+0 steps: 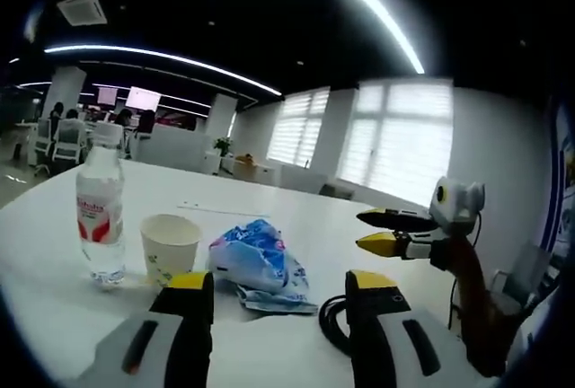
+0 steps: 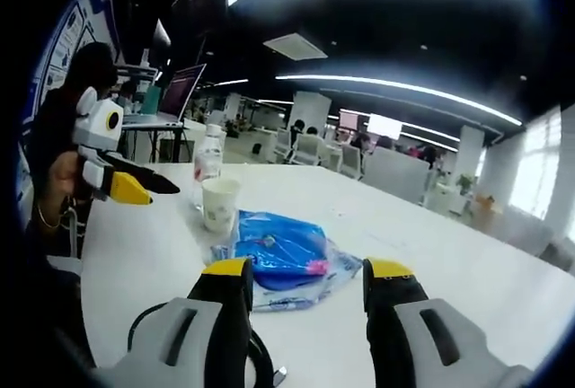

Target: Arrange the tabletop items into an orderly group along one side of the table until the central work area is clear of visible clutter.

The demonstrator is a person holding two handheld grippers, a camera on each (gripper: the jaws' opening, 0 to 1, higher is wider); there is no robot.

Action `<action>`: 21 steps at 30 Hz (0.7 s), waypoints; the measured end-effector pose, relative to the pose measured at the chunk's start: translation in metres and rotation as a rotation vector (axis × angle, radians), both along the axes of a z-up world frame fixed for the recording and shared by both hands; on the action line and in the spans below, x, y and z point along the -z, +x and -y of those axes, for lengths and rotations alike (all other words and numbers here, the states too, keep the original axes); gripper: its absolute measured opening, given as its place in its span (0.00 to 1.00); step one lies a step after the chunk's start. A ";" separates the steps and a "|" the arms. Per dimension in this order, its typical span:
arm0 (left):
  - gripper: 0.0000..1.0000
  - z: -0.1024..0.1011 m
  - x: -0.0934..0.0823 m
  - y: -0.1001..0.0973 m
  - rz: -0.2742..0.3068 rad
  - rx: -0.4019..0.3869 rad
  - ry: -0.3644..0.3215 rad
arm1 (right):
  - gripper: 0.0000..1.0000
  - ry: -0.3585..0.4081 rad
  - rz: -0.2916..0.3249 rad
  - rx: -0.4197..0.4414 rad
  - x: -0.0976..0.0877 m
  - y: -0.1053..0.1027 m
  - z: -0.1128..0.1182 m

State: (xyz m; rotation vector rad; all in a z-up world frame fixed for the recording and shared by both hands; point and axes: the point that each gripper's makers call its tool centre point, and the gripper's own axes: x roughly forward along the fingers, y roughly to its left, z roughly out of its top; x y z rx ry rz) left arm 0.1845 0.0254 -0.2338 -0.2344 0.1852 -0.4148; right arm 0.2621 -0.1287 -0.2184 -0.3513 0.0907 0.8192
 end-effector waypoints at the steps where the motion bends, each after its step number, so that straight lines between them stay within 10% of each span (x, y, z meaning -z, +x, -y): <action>1: 0.57 0.001 0.001 0.001 -0.004 0.001 -0.001 | 0.47 -0.004 0.000 0.000 0.001 0.001 -0.001; 21: 0.55 0.017 0.014 0.016 -0.031 0.009 0.047 | 0.47 -0.001 -0.013 0.008 0.008 0.016 -0.008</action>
